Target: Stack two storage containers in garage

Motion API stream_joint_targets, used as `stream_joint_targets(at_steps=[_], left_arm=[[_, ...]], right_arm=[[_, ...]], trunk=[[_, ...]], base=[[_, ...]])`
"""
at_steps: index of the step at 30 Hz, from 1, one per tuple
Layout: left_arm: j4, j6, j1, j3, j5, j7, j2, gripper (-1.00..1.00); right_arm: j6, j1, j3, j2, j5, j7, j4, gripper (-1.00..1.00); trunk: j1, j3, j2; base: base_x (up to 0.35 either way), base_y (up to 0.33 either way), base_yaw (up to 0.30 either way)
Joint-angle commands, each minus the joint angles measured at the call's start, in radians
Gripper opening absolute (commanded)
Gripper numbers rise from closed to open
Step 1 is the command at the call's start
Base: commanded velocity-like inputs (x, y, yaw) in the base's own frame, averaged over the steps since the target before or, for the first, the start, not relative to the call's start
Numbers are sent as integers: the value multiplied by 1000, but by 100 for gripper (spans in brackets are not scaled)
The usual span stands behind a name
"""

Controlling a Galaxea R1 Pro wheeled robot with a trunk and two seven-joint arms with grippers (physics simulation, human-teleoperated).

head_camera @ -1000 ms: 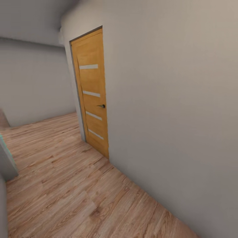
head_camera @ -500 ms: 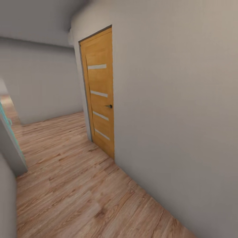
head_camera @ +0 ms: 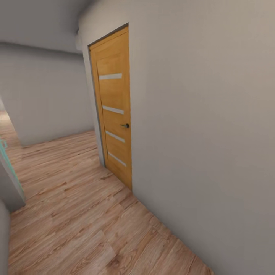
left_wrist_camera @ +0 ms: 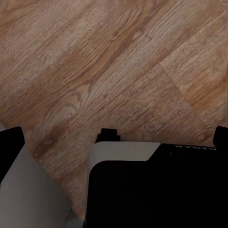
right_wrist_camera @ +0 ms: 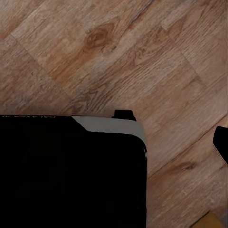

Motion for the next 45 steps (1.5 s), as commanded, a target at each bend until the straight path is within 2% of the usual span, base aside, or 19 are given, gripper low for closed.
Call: stream_joint_targets(at_steps=[1,45], left_arm=[[-1,5,-1,1,7,3,0,100],[-1,4,-1,1,9,4,0,100]], right_arm=[[-6,-1,8,1,-9,-1,3,100],[-7,-1,8,1,-9,-1,3,100]], trunk=[[1,-2,-2],[1,-2,-2]], base=[[319,0,27],[319,0,254]])
